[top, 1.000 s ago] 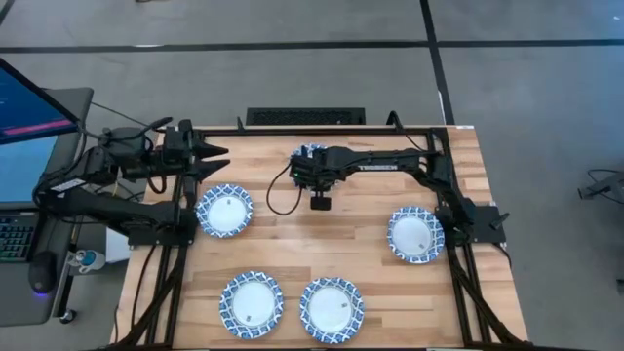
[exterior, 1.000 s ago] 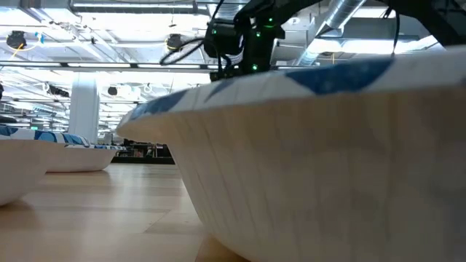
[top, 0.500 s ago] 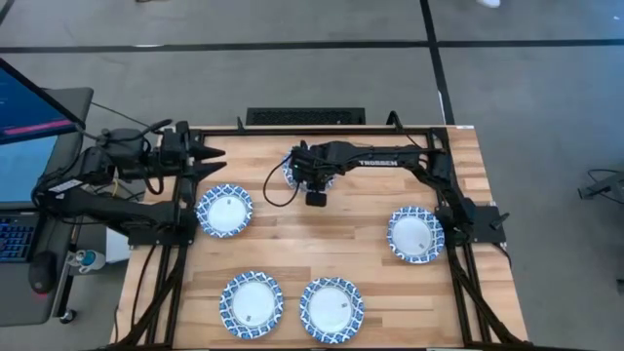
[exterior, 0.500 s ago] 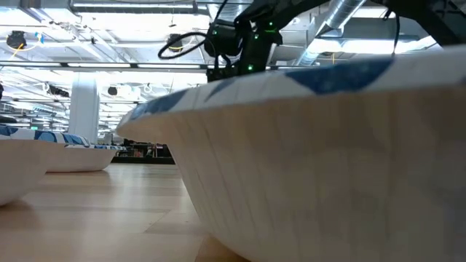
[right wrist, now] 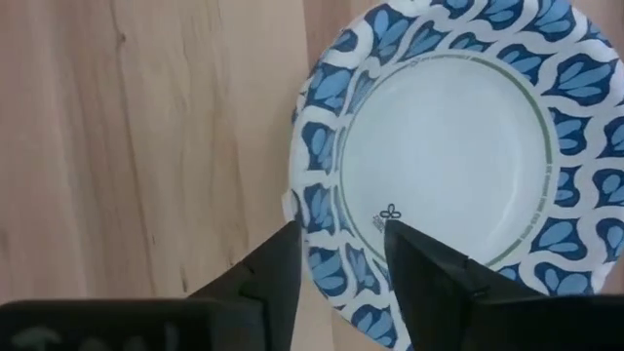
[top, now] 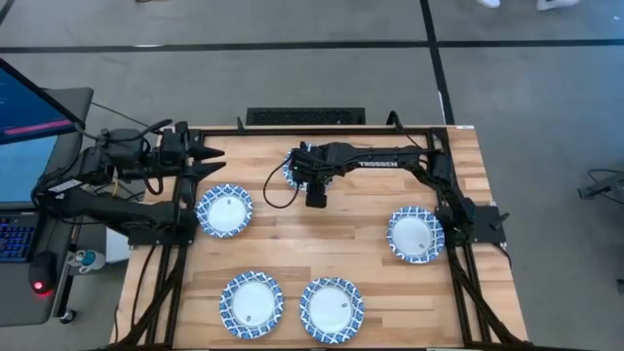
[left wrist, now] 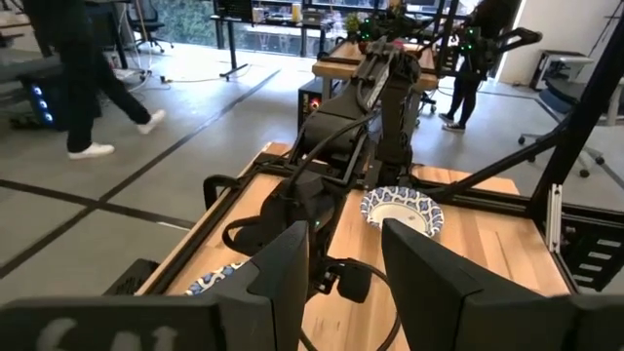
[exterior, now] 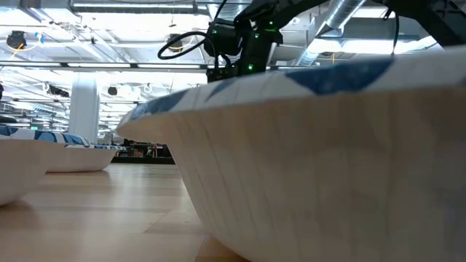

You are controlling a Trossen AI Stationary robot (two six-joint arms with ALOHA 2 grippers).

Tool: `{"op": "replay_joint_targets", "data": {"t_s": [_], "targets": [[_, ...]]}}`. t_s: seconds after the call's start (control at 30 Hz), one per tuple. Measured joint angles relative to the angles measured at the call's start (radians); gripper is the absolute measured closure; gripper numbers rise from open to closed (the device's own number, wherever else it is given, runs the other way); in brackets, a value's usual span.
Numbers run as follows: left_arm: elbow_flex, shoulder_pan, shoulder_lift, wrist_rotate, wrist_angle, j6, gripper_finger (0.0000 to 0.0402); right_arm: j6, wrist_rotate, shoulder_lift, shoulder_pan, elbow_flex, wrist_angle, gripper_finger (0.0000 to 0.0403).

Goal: Nest bowls inside each other
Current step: Stack the white bowl on top of the other white bowl

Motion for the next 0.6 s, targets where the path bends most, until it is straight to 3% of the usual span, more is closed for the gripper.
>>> {"op": "replay_joint_targets", "data": {"t_s": [0.23, 0.6], "targets": [[0.0, 0.0, 0.0, 0.0, -0.001, 0.0, 0.0278, 0.073, -0.012, -0.027, 0.01, -0.001, -0.069, 0.0237], [0.0, 0.0, 0.0, 0.0, -0.037, -0.007, 0.0278, -0.027, -0.028, -0.082, 0.072, 0.001, -0.354, 0.0259]]}}
